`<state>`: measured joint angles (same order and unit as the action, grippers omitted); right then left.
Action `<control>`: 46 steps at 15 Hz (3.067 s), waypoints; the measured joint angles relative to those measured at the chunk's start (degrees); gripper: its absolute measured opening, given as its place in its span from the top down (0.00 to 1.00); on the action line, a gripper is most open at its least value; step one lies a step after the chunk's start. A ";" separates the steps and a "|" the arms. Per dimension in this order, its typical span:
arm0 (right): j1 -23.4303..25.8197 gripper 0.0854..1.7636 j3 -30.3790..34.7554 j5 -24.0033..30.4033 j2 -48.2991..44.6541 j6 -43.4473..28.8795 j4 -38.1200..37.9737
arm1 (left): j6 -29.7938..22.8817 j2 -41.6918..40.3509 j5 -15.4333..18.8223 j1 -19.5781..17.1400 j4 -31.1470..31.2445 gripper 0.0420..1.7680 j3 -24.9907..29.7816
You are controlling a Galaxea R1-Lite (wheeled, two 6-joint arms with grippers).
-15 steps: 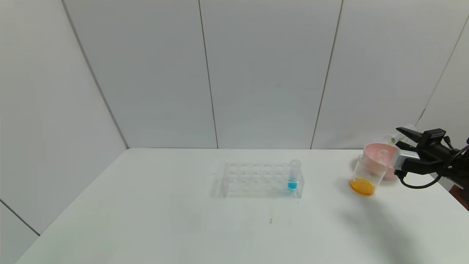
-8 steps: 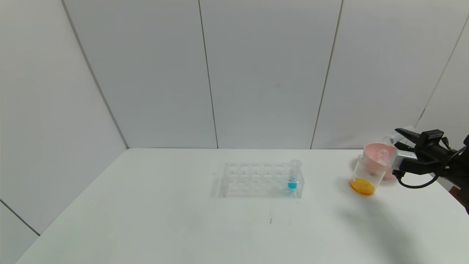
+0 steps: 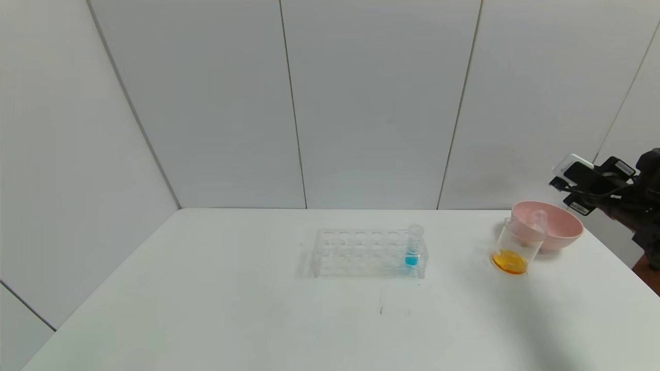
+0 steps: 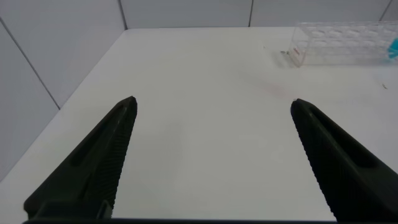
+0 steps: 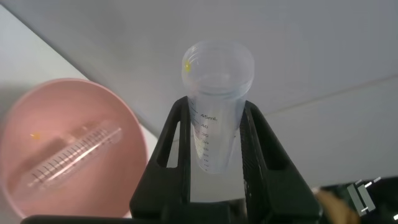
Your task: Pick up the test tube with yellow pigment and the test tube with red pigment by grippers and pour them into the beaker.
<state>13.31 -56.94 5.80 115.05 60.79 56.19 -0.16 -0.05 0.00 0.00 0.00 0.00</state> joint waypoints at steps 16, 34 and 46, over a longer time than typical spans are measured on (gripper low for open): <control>-1.55 0.50 -7.63 -3.82 5.42 -60.59 -14.34 | 0.00 0.00 0.00 0.00 0.00 0.00 0.00; -3.95 0.08 1.99 -4.08 -47.38 -61.06 -28.09 | 0.02 0.00 0.00 0.00 0.00 0.00 0.00; -12.85 0.04 36.22 -7.63 -108.45 -57.27 -53.10 | 0.00 0.00 0.00 0.00 0.00 0.00 0.00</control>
<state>0.46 -20.72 -1.83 6.61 3.52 3.08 -0.16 -0.05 0.00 0.00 0.00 0.00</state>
